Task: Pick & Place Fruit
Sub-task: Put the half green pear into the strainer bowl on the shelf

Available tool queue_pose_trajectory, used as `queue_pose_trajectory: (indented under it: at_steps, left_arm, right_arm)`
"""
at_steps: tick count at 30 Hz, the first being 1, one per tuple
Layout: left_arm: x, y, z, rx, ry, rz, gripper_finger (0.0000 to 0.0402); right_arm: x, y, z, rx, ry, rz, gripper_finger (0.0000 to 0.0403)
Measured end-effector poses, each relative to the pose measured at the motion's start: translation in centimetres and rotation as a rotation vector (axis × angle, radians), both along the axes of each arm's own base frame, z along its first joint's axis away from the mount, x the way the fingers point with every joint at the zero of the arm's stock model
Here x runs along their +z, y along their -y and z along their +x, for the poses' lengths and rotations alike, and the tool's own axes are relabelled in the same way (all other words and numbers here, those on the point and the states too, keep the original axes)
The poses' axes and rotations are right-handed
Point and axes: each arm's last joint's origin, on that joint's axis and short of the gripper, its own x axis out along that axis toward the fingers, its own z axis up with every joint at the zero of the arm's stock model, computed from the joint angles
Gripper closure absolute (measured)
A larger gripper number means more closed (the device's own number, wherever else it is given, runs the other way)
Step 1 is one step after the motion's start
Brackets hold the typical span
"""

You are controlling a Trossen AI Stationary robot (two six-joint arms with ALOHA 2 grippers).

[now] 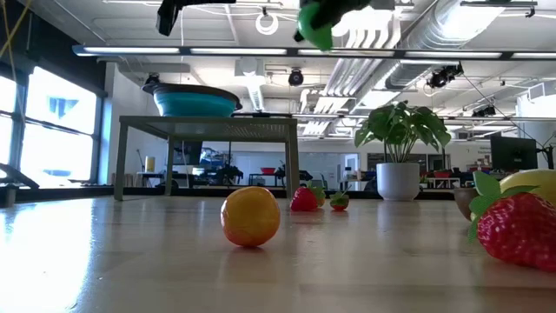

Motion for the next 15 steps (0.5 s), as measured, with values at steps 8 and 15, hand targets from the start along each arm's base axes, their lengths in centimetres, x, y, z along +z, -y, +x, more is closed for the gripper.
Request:
queue_pose_trajectory:
  at_steps: [8,15]
  left_arm:
    - [-0.8,-1.3,-1.1,0.053,-0.077,-0.134,0.0401]
    - [-0.4,-3.6,-1.1,0.003,-0.068,-0.143,0.0402]
  right_arm:
    - [4.0,0.1,0.3,-0.005,0.132,-0.052,0.0168]
    - [7.3,0.9,0.3,-0.004,0.234,-0.083,0.0181]
